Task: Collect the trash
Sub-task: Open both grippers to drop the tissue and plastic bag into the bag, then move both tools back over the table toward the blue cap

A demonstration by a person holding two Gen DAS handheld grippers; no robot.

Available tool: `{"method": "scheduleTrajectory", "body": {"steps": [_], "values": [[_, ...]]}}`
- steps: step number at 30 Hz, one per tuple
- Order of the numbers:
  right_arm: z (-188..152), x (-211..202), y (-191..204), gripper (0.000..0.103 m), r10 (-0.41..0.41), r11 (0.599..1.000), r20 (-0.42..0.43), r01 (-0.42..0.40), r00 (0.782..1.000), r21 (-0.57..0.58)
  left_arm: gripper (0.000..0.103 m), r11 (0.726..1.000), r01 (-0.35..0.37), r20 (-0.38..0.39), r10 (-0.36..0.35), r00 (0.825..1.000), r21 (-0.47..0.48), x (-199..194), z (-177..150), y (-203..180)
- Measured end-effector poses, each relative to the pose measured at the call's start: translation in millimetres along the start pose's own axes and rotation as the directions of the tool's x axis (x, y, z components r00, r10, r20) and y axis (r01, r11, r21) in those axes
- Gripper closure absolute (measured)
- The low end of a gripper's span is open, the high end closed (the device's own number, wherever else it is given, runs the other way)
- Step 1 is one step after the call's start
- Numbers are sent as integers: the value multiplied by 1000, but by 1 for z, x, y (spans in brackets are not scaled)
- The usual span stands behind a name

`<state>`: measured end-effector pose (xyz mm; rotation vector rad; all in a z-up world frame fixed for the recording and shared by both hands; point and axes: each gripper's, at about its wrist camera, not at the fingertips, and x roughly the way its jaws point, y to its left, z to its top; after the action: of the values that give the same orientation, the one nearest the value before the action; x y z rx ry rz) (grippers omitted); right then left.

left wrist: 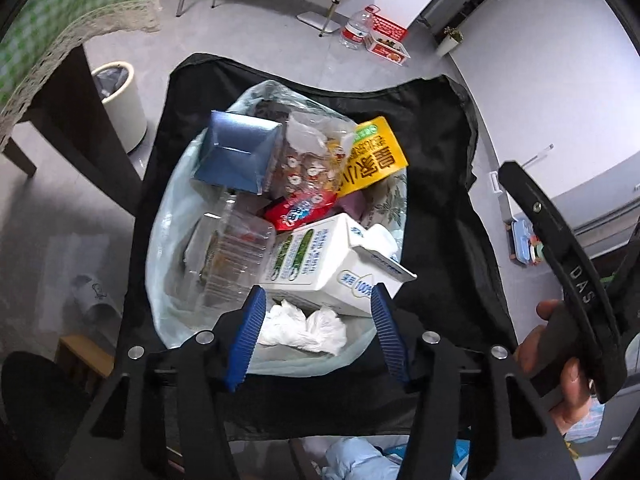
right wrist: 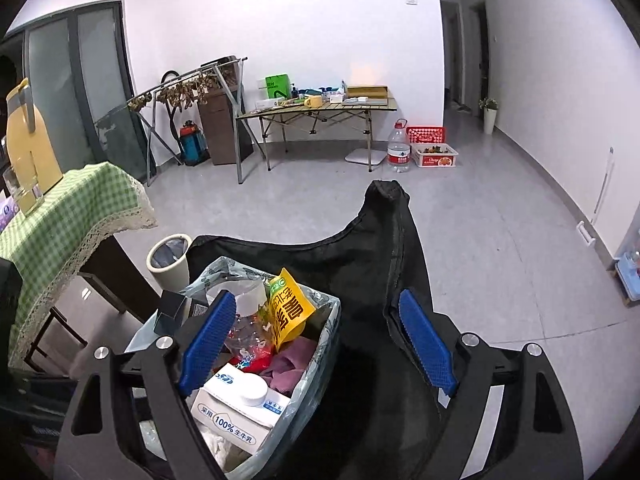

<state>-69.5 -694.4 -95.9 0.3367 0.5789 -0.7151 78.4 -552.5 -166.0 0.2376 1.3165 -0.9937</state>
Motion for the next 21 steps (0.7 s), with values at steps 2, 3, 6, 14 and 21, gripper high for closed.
{"method": "scheduleTrajectory", "body": {"steps": [2, 3, 6, 14, 21], "values": [[0, -1, 2, 23, 2, 1000, 5, -2, 1000, -10, 51, 1000, 4, 6, -3, 1000, -19, -6, -1, 6], [0, -1, 3, 23, 3, 1000, 6, -3, 1000, -16, 51, 1000, 3, 13, -3, 1000, -23, -10, -1, 9], [-1, 0, 7, 23, -3, 999, 5, 3, 1000, -36, 51, 1000, -16, 38, 16, 999, -15, -22, -4, 16], [2, -1, 16, 23, 40, 999, -19, -40, 999, -33, 38, 996, -83, 202, 90, 975, -43, -81, -6, 37], [22, -25, 71, 23, 111, 985, 36, -105, 993, -136, 26, 987, -108, 370, 144, 918, -116, -156, -15, 72]]}}
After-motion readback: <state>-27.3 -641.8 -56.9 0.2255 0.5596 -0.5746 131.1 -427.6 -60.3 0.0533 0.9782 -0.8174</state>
